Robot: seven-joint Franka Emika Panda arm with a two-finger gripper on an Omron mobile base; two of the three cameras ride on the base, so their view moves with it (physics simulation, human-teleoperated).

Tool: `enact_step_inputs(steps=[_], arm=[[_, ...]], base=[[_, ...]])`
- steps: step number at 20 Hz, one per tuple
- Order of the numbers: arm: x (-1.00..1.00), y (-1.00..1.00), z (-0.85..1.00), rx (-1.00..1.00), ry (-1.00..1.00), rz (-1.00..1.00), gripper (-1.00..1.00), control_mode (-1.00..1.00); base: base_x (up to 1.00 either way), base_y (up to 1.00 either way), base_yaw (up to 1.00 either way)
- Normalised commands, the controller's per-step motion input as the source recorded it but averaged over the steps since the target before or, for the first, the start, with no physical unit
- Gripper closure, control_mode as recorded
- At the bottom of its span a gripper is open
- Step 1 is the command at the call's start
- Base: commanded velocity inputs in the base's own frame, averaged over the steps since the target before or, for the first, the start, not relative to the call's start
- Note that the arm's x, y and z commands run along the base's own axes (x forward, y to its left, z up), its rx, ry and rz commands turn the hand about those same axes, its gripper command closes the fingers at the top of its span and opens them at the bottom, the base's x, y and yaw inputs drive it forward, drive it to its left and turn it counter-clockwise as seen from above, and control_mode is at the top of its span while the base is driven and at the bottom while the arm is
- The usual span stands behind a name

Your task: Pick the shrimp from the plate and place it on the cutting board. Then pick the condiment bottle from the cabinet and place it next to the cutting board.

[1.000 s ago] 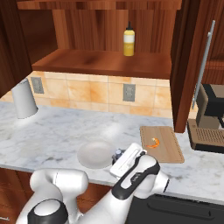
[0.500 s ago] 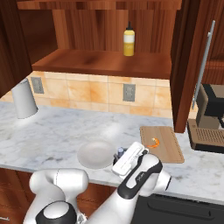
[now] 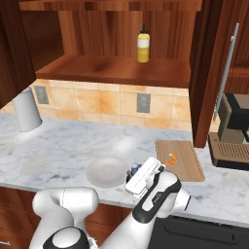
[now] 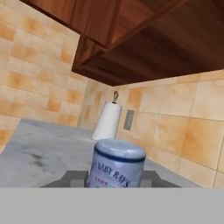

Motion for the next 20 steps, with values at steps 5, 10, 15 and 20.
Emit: enact_step_inputs(steps=[5, 10, 15, 20], arm=[[0.00, 0.00, -0.10, 0.00, 0.00, 0.00, 1.00, -1.00], [0.00, 0.00, -0.07, 0.00, 0.00, 0.00, -1.00, -1.00], [0.00, 0.00, -0.07, 0.00, 0.00, 0.00, -1.00, -1.00], [0.00, 0.00, -0.05, 0.00, 0.00, 0.00, -1.00, -1.00]], base=[[0.00, 0.00, 0.00], [0.00, 0.00, 0.00], [0.00, 0.00, 0.00], [0.00, 0.00, 0.00]])
